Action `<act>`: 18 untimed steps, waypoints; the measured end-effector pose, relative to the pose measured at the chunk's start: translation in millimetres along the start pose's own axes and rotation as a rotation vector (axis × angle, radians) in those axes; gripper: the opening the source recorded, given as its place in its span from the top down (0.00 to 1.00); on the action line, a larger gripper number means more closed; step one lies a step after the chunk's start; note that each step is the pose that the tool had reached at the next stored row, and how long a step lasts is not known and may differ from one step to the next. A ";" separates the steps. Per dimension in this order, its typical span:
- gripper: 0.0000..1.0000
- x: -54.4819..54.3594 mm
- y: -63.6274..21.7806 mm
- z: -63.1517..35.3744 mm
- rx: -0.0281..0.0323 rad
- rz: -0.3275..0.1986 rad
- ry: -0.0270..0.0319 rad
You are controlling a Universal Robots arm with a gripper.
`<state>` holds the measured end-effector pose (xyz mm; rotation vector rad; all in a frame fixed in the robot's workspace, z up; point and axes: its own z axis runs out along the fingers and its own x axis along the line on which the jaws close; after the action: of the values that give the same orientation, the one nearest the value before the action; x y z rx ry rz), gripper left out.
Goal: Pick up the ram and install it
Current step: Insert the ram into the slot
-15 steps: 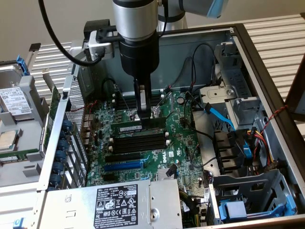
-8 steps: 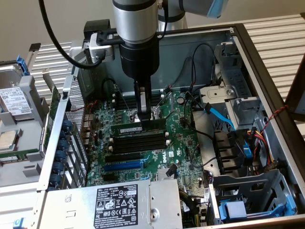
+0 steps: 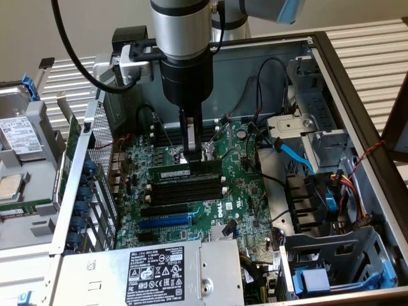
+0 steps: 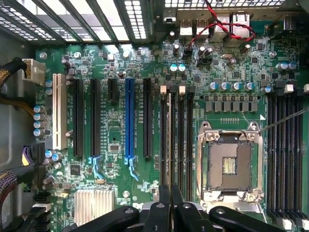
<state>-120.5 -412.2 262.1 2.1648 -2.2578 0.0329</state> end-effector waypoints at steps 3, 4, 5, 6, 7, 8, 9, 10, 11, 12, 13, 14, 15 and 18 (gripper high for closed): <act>0.87 0.0 0.0 1.1 -0.0002 0.011 0.0000; 0.87 0.0 0.0 1.3 -0.0004 0.013 0.0003; 0.87 0.0 0.0 1.4 -0.0004 0.013 0.0009; 0.87 -0.1 -0.1 1.8 -0.0002 0.013 0.0023; 0.87 -0.2 -0.1 1.9 0.0000 0.013 0.0066; 0.87 -0.3 -0.1 2.0 0.0003 0.013 0.0126; 0.87 -0.3 -0.1 2.2 0.0007 0.013 0.0175; 0.87 -0.3 -0.1 2.4 0.0008 0.013 0.0218; 0.87 -0.4 -0.1 2.6 0.0010 0.013 0.0253; 0.87 -0.4 -0.1 3.1 0.0011 0.013 0.0285; 0.87 -0.7 -0.1 3.8 0.0014 0.013 0.0333; 0.87 -1.1 -0.1 4.5 0.0016 0.013 0.0394; 0.87 -1.5 -0.1 5.1 0.0017 0.013 0.0429; 0.87 -1.9 -0.1 7.4 0.0019 0.013 0.0431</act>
<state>-120.3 -410.5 254.7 2.1289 -2.2498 0.0810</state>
